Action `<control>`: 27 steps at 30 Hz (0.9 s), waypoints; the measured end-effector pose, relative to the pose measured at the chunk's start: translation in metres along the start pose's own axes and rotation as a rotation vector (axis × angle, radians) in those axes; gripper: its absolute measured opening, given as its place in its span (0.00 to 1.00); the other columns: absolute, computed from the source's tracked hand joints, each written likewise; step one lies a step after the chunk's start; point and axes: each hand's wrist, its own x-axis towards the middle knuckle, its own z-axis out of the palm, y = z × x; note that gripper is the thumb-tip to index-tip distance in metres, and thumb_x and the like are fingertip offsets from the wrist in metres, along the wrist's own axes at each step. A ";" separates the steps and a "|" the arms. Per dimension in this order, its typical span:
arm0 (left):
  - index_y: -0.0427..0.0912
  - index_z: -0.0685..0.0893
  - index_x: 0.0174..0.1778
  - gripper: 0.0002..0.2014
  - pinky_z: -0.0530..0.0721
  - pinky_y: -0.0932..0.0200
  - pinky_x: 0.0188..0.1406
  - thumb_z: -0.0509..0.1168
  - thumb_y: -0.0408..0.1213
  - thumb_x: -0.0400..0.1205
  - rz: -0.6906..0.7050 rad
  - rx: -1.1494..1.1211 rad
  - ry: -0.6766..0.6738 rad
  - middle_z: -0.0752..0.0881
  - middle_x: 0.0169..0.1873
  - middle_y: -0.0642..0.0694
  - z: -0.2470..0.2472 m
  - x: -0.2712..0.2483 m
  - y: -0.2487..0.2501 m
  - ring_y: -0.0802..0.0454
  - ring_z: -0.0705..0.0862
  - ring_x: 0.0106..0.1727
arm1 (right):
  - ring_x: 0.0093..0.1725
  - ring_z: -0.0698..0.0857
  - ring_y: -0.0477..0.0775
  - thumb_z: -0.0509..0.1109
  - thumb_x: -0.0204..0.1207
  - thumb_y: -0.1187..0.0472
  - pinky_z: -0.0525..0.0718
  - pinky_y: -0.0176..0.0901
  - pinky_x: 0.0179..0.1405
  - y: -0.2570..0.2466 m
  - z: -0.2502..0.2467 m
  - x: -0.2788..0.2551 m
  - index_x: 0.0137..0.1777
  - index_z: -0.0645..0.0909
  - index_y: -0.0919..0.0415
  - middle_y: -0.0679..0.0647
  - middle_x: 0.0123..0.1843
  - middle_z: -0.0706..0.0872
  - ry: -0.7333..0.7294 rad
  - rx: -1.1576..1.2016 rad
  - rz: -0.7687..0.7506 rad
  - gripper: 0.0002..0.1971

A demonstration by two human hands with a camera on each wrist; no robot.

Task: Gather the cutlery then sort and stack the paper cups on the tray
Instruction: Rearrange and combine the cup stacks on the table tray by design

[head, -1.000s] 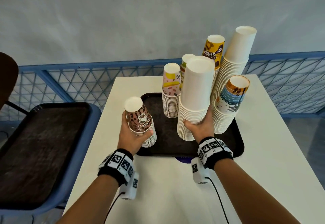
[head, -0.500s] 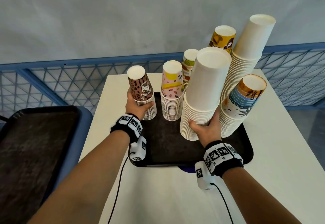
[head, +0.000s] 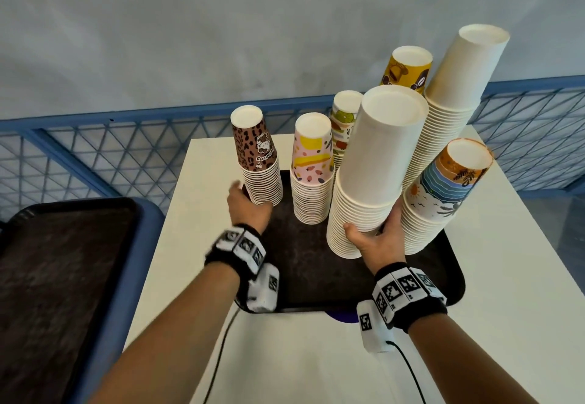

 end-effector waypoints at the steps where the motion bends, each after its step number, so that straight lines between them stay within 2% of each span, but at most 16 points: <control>1: 0.35 0.70 0.70 0.33 0.76 0.52 0.67 0.71 0.31 0.68 0.028 -0.020 -0.011 0.78 0.66 0.34 0.004 -0.014 -0.005 0.38 0.78 0.68 | 0.72 0.72 0.45 0.76 0.48 0.48 0.70 0.53 0.76 0.000 0.000 0.000 0.73 0.59 0.40 0.41 0.70 0.73 -0.004 -0.005 0.001 0.49; 2: 0.36 0.71 0.68 0.31 0.76 0.55 0.66 0.70 0.31 0.67 0.048 -0.031 -0.059 0.79 0.64 0.36 0.010 -0.030 -0.008 0.40 0.79 0.66 | 0.71 0.72 0.45 0.76 0.48 0.47 0.70 0.53 0.76 -0.001 0.000 0.000 0.72 0.58 0.38 0.41 0.70 0.72 -0.006 -0.011 0.001 0.49; 4: 0.38 0.68 0.73 0.36 0.73 0.61 0.67 0.72 0.30 0.68 0.064 -0.018 -0.194 0.76 0.68 0.40 0.024 -0.047 -0.011 0.47 0.77 0.68 | 0.71 0.72 0.44 0.76 0.48 0.47 0.70 0.54 0.76 -0.002 0.000 0.000 0.70 0.58 0.36 0.41 0.69 0.72 -0.006 -0.012 -0.002 0.48; 6: 0.42 0.63 0.77 0.43 0.70 0.52 0.75 0.76 0.36 0.67 0.119 -0.014 -0.294 0.72 0.73 0.44 0.041 -0.046 -0.010 0.49 0.72 0.74 | 0.71 0.71 0.44 0.76 0.49 0.48 0.70 0.54 0.77 -0.001 -0.001 0.000 0.71 0.58 0.37 0.41 0.70 0.72 -0.010 -0.007 -0.011 0.48; 7: 0.44 0.63 0.77 0.45 0.70 0.47 0.76 0.77 0.39 0.65 0.161 -0.015 -0.330 0.73 0.73 0.45 0.048 -0.042 -0.006 0.49 0.72 0.74 | 0.72 0.71 0.44 0.76 0.49 0.48 0.69 0.54 0.77 0.000 -0.001 0.001 0.72 0.58 0.39 0.42 0.70 0.72 -0.012 -0.011 -0.016 0.48; 9: 0.47 0.64 0.75 0.45 0.73 0.43 0.73 0.78 0.45 0.63 0.189 -0.038 -0.364 0.76 0.70 0.47 0.061 -0.031 -0.001 0.50 0.74 0.72 | 0.73 0.71 0.46 0.76 0.49 0.48 0.69 0.56 0.77 0.002 -0.001 0.002 0.76 0.59 0.46 0.44 0.71 0.72 -0.023 -0.025 -0.016 0.51; 11: 0.47 0.63 0.74 0.45 0.74 0.42 0.72 0.79 0.44 0.63 0.138 -0.052 -0.349 0.77 0.69 0.46 0.069 -0.021 0.002 0.49 0.76 0.71 | 0.73 0.72 0.47 0.76 0.49 0.48 0.70 0.58 0.76 0.005 -0.002 0.004 0.76 0.59 0.49 0.45 0.72 0.73 -0.031 -0.020 -0.009 0.51; 13: 0.43 0.62 0.75 0.45 0.71 0.44 0.75 0.79 0.40 0.66 0.106 -0.067 -0.291 0.75 0.71 0.43 0.074 -0.013 0.006 0.46 0.74 0.72 | 0.73 0.72 0.47 0.77 0.49 0.49 0.70 0.59 0.76 0.007 -0.002 0.004 0.76 0.59 0.47 0.46 0.73 0.73 -0.036 -0.014 0.004 0.52; 16: 0.35 0.58 0.77 0.42 0.63 0.57 0.77 0.75 0.36 0.71 0.077 -0.038 -0.204 0.69 0.75 0.37 0.079 -0.002 0.013 0.42 0.68 0.76 | 0.74 0.72 0.47 0.77 0.49 0.50 0.69 0.58 0.77 0.010 -0.002 0.005 0.76 0.58 0.44 0.46 0.73 0.73 -0.038 -0.008 0.011 0.52; 18: 0.32 0.57 0.77 0.41 0.63 0.58 0.75 0.73 0.35 0.73 0.072 -0.011 -0.172 0.67 0.75 0.35 0.083 0.004 0.018 0.41 0.68 0.76 | 0.73 0.72 0.46 0.77 0.50 0.51 0.69 0.57 0.77 0.013 -0.002 0.006 0.76 0.58 0.44 0.45 0.72 0.73 -0.043 0.000 0.008 0.51; 21: 0.33 0.54 0.78 0.41 0.64 0.56 0.74 0.71 0.36 0.75 0.019 0.017 -0.159 0.66 0.76 0.34 0.089 0.003 0.025 0.40 0.68 0.76 | 0.72 0.73 0.42 0.77 0.50 0.53 0.70 0.54 0.76 0.013 -0.003 0.006 0.74 0.60 0.41 0.42 0.70 0.75 -0.061 0.023 -0.014 0.49; 24: 0.34 0.49 0.80 0.45 0.65 0.50 0.77 0.71 0.40 0.75 -0.010 0.034 -0.169 0.65 0.77 0.34 0.087 0.002 0.025 0.38 0.67 0.77 | 0.68 0.75 0.36 0.76 0.50 0.55 0.72 0.46 0.73 0.010 -0.002 0.006 0.66 0.61 0.25 0.30 0.65 0.76 -0.072 0.047 -0.019 0.45; 25: 0.35 0.49 0.80 0.45 0.65 0.49 0.77 0.71 0.41 0.75 -0.020 0.055 -0.194 0.65 0.77 0.35 0.086 0.001 0.024 0.38 0.67 0.77 | 0.67 0.75 0.35 0.76 0.50 0.55 0.72 0.44 0.72 0.009 -0.001 0.006 0.64 0.61 0.23 0.28 0.64 0.75 -0.072 0.052 -0.020 0.44; 27: 0.37 0.55 0.79 0.45 0.70 0.48 0.75 0.72 0.47 0.72 -0.018 0.106 -0.247 0.70 0.75 0.37 0.081 -0.002 0.022 0.40 0.71 0.75 | 0.67 0.75 0.33 0.76 0.50 0.54 0.72 0.41 0.71 0.008 -0.002 0.005 0.64 0.61 0.22 0.26 0.63 0.75 -0.075 0.052 -0.028 0.44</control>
